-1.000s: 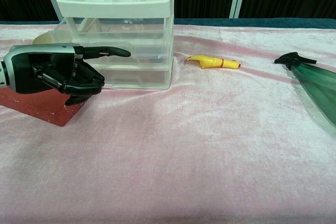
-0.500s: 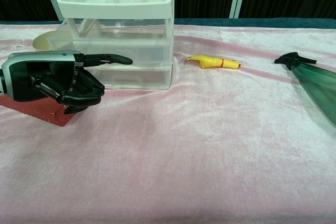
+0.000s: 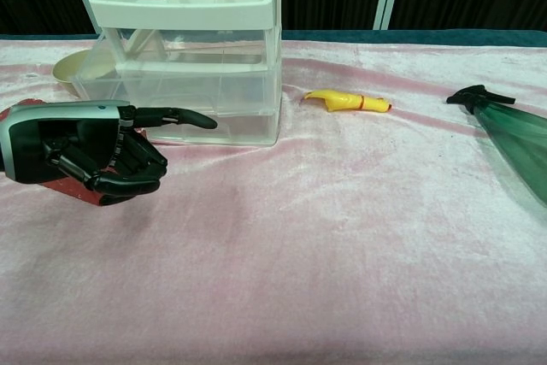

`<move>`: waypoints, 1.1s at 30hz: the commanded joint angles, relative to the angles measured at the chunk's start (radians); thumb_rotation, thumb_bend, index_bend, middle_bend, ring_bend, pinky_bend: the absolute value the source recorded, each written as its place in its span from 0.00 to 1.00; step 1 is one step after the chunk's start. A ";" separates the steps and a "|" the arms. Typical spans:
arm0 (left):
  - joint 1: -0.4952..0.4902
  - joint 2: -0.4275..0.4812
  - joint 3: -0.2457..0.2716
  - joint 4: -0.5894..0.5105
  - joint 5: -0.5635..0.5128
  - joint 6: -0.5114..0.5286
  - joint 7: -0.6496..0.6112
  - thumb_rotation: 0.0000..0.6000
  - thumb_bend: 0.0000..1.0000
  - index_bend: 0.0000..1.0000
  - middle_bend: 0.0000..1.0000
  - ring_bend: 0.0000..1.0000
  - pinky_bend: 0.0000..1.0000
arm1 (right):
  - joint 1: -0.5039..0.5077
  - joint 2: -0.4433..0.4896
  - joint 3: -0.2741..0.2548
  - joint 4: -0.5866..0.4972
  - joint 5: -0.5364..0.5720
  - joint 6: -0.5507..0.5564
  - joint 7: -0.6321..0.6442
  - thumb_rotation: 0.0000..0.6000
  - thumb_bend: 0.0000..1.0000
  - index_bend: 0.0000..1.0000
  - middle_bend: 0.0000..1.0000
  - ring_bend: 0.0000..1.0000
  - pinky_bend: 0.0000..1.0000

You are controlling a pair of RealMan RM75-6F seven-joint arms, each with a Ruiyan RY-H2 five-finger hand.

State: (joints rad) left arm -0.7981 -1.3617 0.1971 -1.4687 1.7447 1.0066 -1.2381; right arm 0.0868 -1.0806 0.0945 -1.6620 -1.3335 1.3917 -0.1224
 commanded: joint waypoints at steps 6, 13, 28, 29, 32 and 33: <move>0.002 0.005 0.015 -0.009 0.019 0.012 0.027 1.00 0.37 0.09 0.74 0.72 0.74 | 0.001 0.000 0.000 0.000 0.002 -0.004 -0.002 1.00 0.00 0.09 0.10 0.28 0.23; 0.042 0.092 0.045 -0.097 0.070 0.075 0.290 1.00 0.37 0.08 0.62 0.55 0.65 | 0.002 0.001 0.000 -0.002 0.006 -0.005 -0.003 1.00 0.00 0.09 0.10 0.28 0.23; 0.453 0.290 0.013 -0.422 -0.073 0.535 1.267 1.00 0.28 0.07 0.30 0.20 0.28 | 0.000 0.002 -0.004 -0.010 -0.001 0.001 -0.014 1.00 0.00 0.08 0.11 0.28 0.23; 0.473 0.294 0.012 -0.426 -0.085 0.555 1.285 1.00 0.28 0.07 0.30 0.20 0.27 | 0.001 0.002 -0.004 -0.010 -0.002 0.001 -0.015 1.00 0.00 0.08 0.11 0.28 0.23; 0.526 0.307 0.013 -0.428 -0.113 0.607 1.307 1.00 0.28 0.07 0.30 0.18 0.24 | 0.001 0.001 -0.005 -0.011 -0.004 0.002 -0.017 1.00 0.00 0.08 0.11 0.28 0.23; 0.543 0.310 0.015 -0.426 -0.120 0.622 1.304 1.00 0.27 0.07 0.30 0.16 0.23 | 0.000 0.001 -0.005 -0.011 -0.005 0.003 -0.018 1.00 0.00 0.08 0.11 0.28 0.23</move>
State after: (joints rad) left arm -0.3105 -1.0804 0.2159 -1.8689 1.6630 1.5765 0.0357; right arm 0.0873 -1.0794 0.0896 -1.6732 -1.3387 1.3951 -0.1401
